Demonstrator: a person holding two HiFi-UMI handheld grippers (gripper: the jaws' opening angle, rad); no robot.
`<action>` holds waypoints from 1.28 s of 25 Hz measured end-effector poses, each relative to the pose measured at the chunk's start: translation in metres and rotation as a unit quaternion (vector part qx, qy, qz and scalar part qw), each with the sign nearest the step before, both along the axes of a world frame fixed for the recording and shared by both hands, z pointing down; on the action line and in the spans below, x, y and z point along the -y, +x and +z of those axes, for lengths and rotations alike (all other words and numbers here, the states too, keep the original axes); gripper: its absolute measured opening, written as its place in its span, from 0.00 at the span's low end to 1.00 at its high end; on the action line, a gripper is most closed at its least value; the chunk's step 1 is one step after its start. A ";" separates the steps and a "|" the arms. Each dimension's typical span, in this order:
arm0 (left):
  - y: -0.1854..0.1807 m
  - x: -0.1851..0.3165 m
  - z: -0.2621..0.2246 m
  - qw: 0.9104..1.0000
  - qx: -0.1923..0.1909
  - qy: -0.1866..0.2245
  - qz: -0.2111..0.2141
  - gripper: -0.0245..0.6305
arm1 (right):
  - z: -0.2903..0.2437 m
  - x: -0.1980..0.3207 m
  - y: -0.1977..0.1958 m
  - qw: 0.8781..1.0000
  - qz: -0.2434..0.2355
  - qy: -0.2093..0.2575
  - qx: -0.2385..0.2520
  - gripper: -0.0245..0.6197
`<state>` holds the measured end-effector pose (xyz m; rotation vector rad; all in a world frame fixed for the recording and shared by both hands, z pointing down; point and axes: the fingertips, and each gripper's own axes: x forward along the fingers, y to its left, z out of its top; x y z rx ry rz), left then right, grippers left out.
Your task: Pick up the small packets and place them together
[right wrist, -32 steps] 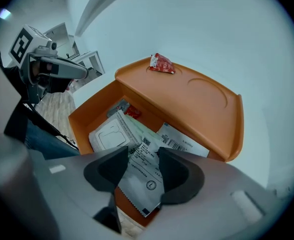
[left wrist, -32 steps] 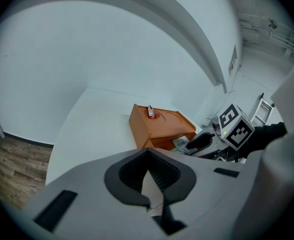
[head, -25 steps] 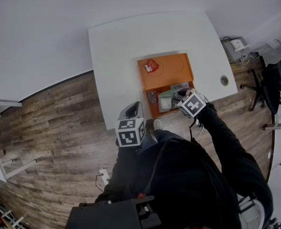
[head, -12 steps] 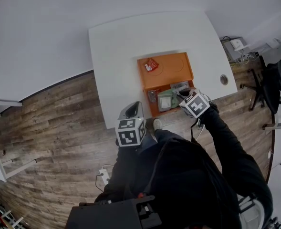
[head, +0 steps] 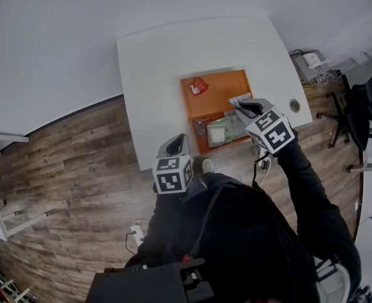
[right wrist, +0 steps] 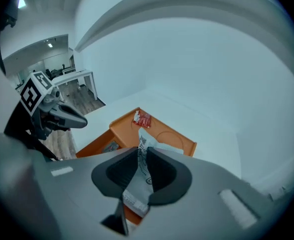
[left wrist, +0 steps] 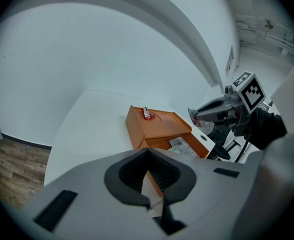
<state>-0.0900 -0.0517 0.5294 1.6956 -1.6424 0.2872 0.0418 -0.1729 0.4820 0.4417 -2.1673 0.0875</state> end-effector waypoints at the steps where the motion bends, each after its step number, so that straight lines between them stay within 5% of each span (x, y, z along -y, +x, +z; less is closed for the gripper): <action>1: 0.000 0.000 0.000 1.000 0.000 0.001 -0.001 0.03 | -0.007 0.005 -0.005 1.000 0.000 0.009 0.008 0.13; 8: -0.003 -0.004 -0.001 1.000 -0.001 0.001 -0.009 0.03 | -0.023 0.047 -0.039 0.998 0.000 0.048 0.031 0.13; 20: -0.013 -0.007 -0.003 1.000 -0.005 0.001 -0.024 0.03 | 0.021 0.067 -0.088 1.000 -0.017 0.006 0.012 0.13; 32: -0.022 -0.002 0.000 1.000 -0.001 -0.001 -0.028 0.03 | 0.053 0.073 -0.089 1.000 -0.009 -0.022 -0.007 0.14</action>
